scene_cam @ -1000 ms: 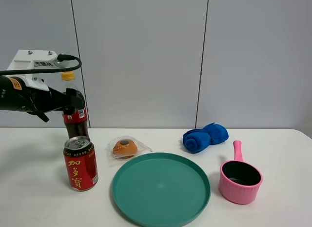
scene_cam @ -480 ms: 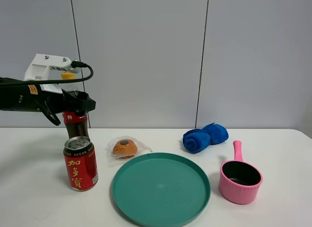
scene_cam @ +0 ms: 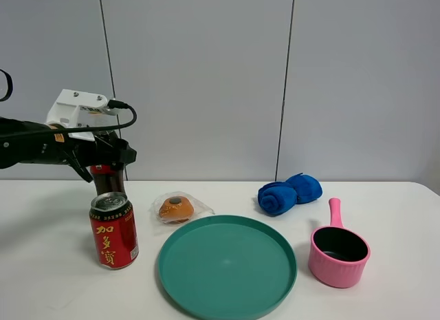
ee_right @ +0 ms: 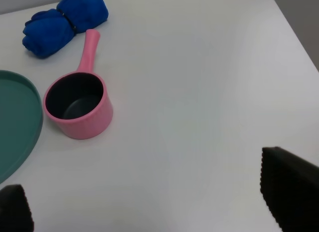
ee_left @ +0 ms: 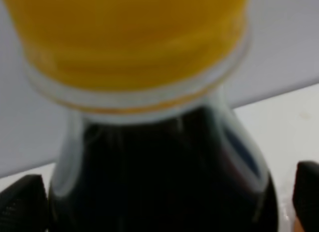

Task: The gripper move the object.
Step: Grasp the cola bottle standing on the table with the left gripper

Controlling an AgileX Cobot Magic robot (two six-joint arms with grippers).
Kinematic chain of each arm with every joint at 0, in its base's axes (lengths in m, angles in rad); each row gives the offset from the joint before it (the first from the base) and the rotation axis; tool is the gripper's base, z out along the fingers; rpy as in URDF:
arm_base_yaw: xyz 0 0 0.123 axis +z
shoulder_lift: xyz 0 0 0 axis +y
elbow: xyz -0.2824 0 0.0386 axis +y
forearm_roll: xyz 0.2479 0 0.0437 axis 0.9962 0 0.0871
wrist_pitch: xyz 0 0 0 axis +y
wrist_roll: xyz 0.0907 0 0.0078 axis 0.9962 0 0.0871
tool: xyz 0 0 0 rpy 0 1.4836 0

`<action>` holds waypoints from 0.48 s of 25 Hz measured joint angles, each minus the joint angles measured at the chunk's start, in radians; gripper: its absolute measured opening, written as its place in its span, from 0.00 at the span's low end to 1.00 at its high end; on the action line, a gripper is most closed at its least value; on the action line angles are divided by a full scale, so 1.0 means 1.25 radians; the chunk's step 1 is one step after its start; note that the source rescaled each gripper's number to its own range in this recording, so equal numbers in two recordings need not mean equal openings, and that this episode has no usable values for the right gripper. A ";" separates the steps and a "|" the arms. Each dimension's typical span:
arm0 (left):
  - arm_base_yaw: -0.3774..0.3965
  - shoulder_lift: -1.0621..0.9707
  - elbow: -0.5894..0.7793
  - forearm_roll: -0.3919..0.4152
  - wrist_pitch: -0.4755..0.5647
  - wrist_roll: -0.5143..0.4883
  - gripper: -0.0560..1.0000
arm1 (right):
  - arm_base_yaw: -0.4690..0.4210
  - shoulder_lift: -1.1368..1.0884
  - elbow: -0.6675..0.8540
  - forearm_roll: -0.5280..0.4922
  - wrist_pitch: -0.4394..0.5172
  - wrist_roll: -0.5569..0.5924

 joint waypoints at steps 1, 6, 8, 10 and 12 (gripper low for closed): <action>0.001 0.004 0.000 0.000 -0.008 0.007 1.00 | 0.000 0.000 0.000 0.000 0.000 0.000; 0.008 0.015 -0.001 0.000 -0.033 0.017 1.00 | 0.000 0.000 0.000 0.000 0.000 0.000; 0.008 0.026 -0.011 0.000 -0.034 0.017 1.00 | 0.000 0.000 0.000 0.000 0.000 0.000; 0.008 0.038 -0.024 0.000 -0.036 0.017 1.00 | 0.000 0.000 0.000 0.000 0.000 0.000; 0.008 0.045 -0.035 0.000 -0.037 0.017 1.00 | 0.000 0.000 0.000 0.000 0.000 0.000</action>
